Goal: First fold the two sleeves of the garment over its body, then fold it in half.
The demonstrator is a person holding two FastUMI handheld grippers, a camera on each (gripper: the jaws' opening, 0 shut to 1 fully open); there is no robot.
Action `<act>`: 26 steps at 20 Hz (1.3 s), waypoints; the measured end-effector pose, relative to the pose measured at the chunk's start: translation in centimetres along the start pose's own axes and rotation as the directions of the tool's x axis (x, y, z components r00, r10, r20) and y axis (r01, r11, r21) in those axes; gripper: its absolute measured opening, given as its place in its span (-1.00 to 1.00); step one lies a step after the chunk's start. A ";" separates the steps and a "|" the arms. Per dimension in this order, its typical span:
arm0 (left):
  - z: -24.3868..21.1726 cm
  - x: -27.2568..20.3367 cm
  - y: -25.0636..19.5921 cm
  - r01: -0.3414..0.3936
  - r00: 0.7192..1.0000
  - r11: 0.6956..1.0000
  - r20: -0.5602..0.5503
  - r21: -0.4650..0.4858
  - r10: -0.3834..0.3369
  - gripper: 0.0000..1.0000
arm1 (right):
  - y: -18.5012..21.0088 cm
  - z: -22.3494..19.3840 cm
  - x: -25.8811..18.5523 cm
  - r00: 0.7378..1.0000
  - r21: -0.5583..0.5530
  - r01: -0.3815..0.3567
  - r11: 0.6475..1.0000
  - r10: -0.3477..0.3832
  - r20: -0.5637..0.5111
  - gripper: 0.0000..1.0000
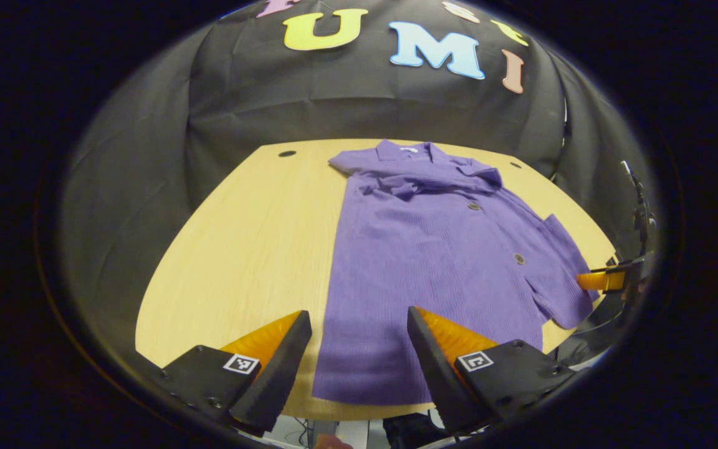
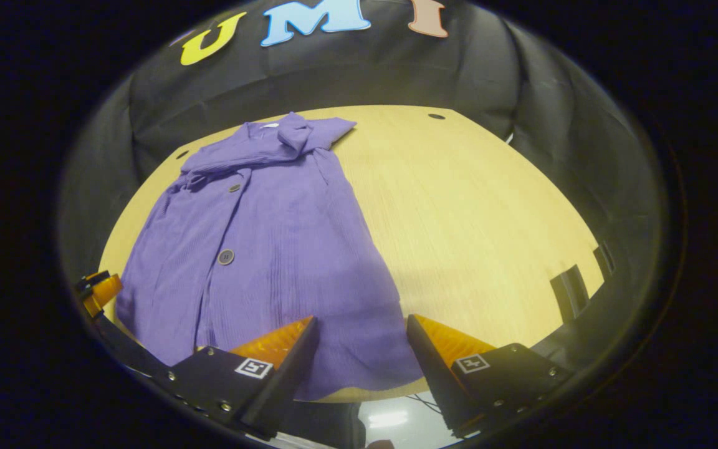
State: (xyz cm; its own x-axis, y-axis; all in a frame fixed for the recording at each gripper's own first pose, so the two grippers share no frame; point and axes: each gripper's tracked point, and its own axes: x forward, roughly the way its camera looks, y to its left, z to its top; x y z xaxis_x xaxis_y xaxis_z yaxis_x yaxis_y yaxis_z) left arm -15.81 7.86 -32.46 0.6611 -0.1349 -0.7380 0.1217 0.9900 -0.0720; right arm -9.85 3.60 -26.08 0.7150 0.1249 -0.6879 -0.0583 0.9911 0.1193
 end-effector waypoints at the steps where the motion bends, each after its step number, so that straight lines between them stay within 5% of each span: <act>1: -0.8 -0.1 -0.2 0.011 1.000 1.000 -0.015 -0.005 -0.011 1.00 | 0.1 -0.1 0.0 1.000 0.006 0.003 1.000 -0.003 -0.002 0.81; 5: -3.0 -0.3 -0.3 0.015 0.999 1.000 -0.044 0.006 -0.014 0.99 | 0.6 -0.7 0.1 1.000 -0.006 0.018 1.000 -0.018 -0.008 0.73; 11: -3.7 -0.2 -1.5 0.001 1.000 0.997 -0.027 0.073 0.001 1.00 | 1.2 -1.4 0.1 0.999 -0.037 0.033 0.999 -0.033 0.000 0.92; 13: -3.7 -0.2 -2.0 0.008 1.000 0.997 -0.027 0.078 -0.006 0.89 | 1.4 -1.6 0.3 1.000 -0.015 0.024 1.000 -0.025 -0.004 0.82; 16: -3.6 0.3 -2.8 0.027 0.999 0.996 -0.023 0.086 -0.025 0.62 | 1.6 -1.6 0.3 1.000 -0.016 0.014 1.000 -0.014 -0.008 0.94; 20: -3.4 1.0 -4.7 0.071 0.997 0.989 -0.016 0.126 -0.070 0.00 | 3.2 -1.2 0.5 1.000 -0.029 -0.011 1.000 0.011 -0.006 0.36; 23: -3.1 1.3 -5.7 0.094 0.996 0.987 -0.018 0.134 -0.092 -0.61 | 4.0 -1.0 0.6 1.000 -0.022 -0.006 1.000 0.006 -0.009 -0.53; 26: -2.7 1.3 -5.5 0.105 0.994 0.991 -0.021 0.084 -0.103 -0.82 | 3.8 -0.4 -0.2 1.000 -0.009 0.012 1.000 -0.012 0.017 -0.60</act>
State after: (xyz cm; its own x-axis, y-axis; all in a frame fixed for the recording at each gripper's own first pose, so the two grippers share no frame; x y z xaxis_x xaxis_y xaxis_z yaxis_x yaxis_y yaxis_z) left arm -17.69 2.31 -34.84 0.6293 -0.2356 -0.7406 0.2521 0.9633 -0.0923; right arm -10.50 7.36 -25.83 0.7277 0.1125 -0.6766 -0.0563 0.9929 0.1046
